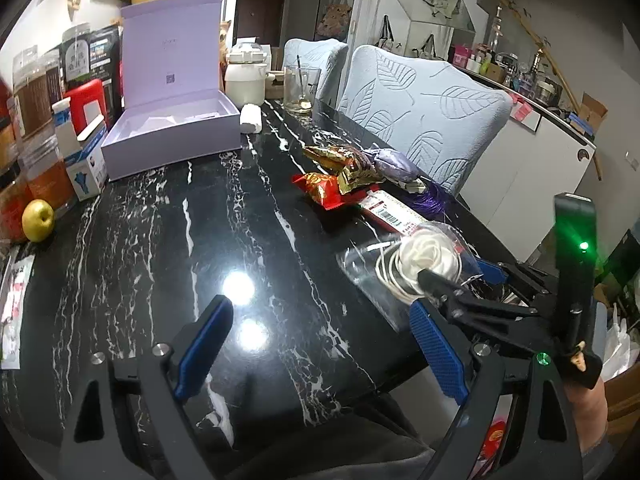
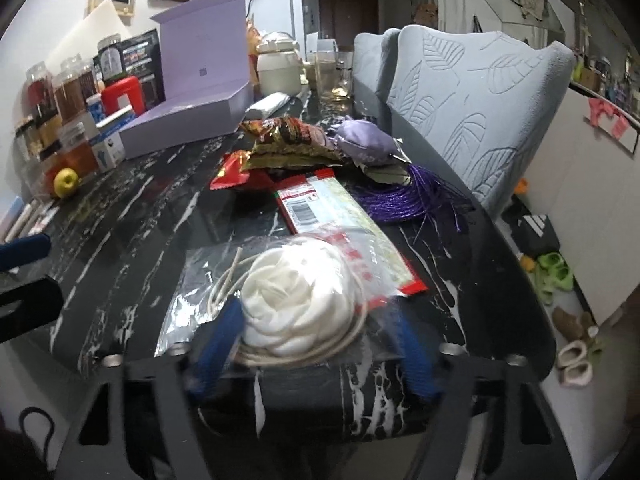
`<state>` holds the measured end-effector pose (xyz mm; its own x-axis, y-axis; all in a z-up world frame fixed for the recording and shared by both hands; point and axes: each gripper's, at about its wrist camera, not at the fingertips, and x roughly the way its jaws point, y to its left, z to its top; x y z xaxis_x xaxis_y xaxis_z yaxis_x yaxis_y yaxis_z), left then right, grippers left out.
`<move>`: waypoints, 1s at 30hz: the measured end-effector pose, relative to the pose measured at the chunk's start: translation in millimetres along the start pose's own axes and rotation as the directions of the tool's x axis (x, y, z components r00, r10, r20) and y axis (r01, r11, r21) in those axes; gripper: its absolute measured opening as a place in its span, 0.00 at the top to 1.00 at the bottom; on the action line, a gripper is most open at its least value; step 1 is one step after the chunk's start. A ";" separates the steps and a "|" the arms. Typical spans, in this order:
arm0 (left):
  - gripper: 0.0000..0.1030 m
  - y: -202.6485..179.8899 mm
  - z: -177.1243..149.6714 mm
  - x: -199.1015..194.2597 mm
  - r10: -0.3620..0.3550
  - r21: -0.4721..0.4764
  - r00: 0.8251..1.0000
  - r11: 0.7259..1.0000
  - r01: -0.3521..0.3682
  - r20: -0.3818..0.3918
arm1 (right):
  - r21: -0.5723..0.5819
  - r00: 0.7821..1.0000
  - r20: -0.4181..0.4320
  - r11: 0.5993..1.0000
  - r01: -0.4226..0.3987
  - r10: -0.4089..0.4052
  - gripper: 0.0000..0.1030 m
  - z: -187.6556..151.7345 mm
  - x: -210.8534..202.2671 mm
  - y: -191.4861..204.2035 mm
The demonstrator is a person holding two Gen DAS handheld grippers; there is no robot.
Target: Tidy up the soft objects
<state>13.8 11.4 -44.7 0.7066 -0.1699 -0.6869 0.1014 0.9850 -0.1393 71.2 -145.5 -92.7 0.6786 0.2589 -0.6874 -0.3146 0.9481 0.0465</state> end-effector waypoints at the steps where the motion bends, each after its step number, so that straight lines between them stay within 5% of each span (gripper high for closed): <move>1: 0.12 0.2 -0.4 0.6 -0.005 -0.006 1.000 1.000 0.005 -0.002 | 0.008 1.000 0.002 1.000 -0.007 0.007 0.46 0.0 -1.1 -2.6; 5: 0.12 -2.3 0.0 2.8 -0.005 -0.006 1.000 1.000 0.005 -0.006 | -0.011 0.999 0.024 0.999 -0.031 0.031 0.73 -1.8 -3.7 -1.7; 9: 0.12 -2.7 1.6 3.4 0.001 0.005 1.000 1.000 -0.001 -0.001 | -0.020 0.997 0.053 0.998 -0.058 0.059 0.84 -1.6 -10.2 4.2; 12: 0.12 -0.1 4.4 4.4 0.005 -0.005 1.000 1.000 -0.005 0.002 | 0.032 0.989 0.079 0.992 -0.124 0.122 0.86 -0.7 -17.4 -3.5; 18: 0.12 -1.0 13.3 9.6 -0.001 -0.004 1.000 1.000 0.001 0.012 | 0.080 0.984 0.130 0.988 -0.133 0.122 0.86 4.7 -36.1 -20.6; 30: 0.12 -16.9 42.5 53.4 -0.032 0.043 0.999 0.999 0.033 -0.035 | 0.124 0.990 0.137 0.991 -0.047 0.029 0.86 20.6 -39.5 -47.6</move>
<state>79.6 -13.1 -48.7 0.6778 -0.2022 -0.7069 0.1547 0.9791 -0.1318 73.1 -197.1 -52.8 0.7535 0.3096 -0.5800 -0.2614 0.9505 0.1678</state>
